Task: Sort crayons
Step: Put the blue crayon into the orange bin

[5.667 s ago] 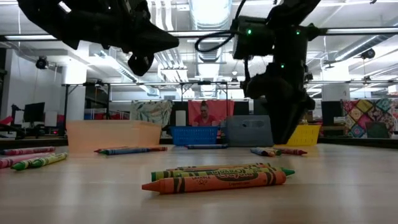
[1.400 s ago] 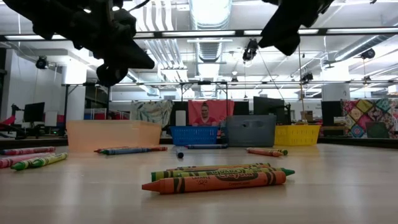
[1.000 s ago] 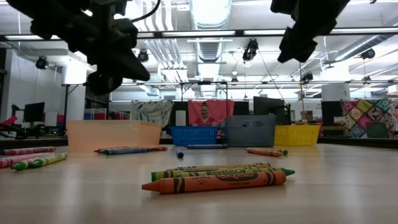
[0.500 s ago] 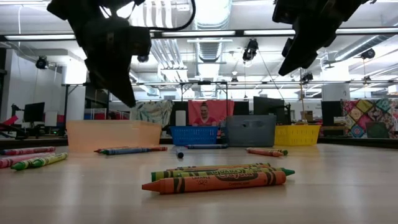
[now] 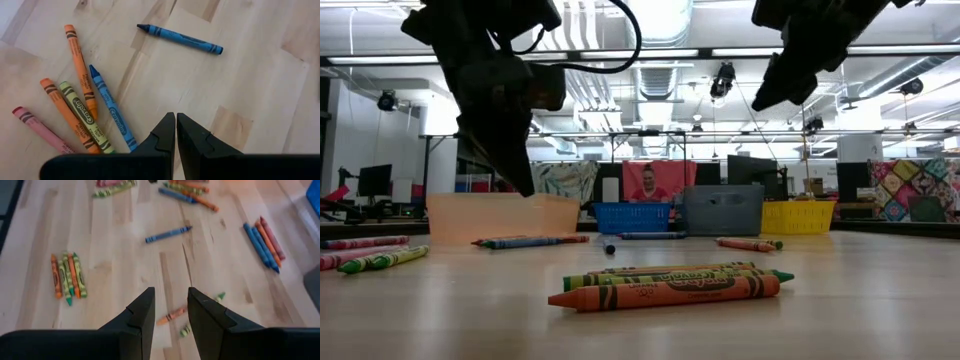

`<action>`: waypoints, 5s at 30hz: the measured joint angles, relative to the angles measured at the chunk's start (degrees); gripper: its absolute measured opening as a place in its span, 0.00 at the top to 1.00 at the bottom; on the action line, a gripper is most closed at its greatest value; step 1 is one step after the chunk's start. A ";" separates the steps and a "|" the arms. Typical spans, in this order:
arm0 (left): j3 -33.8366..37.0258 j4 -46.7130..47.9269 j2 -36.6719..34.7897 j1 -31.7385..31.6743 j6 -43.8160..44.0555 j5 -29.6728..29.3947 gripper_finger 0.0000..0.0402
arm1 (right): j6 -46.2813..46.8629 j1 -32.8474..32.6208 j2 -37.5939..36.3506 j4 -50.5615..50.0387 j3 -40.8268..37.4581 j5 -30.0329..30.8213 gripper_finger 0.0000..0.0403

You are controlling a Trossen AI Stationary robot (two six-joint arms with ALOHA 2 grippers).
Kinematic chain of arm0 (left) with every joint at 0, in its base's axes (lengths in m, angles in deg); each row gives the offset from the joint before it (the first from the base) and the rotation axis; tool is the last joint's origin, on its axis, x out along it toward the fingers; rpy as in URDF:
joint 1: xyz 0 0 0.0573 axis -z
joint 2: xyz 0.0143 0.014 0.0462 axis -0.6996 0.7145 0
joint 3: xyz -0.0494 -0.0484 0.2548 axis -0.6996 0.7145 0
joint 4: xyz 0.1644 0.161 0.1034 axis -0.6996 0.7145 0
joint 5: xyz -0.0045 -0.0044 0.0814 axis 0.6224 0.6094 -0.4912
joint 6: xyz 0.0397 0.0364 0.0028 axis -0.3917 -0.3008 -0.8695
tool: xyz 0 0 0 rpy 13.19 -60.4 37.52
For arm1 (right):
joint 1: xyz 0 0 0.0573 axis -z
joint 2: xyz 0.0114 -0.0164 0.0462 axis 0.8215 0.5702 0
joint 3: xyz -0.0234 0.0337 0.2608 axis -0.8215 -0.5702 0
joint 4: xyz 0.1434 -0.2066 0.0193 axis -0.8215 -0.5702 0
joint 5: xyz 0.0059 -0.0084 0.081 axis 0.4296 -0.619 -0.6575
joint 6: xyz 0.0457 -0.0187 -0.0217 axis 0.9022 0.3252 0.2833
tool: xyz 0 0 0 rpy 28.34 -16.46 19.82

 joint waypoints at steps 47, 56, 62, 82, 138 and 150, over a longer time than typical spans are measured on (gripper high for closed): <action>0.31 -2.00 8.50 -0.02 0.74 -8.55 0.80 | -2.33 0.00 0.02 12.40 -6.55 -0.05 0.74; 1.21 -2.05 8.50 -0.02 0.66 -12.06 0.80 | -2.31 0.00 0.02 12.40 -6.55 -0.06 0.74; 2.97 -3.03 8.50 0.00 1.68 -12.21 0.80 | -2.31 0.00 0.02 12.40 -6.55 -0.05 0.74; 5.20 -7.82 8.48 0.36 3.08 -10.77 0.81 | -1.68 0.00 0.02 12.40 -6.55 -0.05 0.74; 6.89 -10.83 8.35 0.55 4.57 -10.70 0.98 | -1.66 0.02 0.04 12.59 -6.55 -0.03 0.74; 4.97 -9.78 3.59 0.74 0.43 -10.01 1.00 | -1.66 0.02 0.04 12.61 -6.56 -0.05 0.74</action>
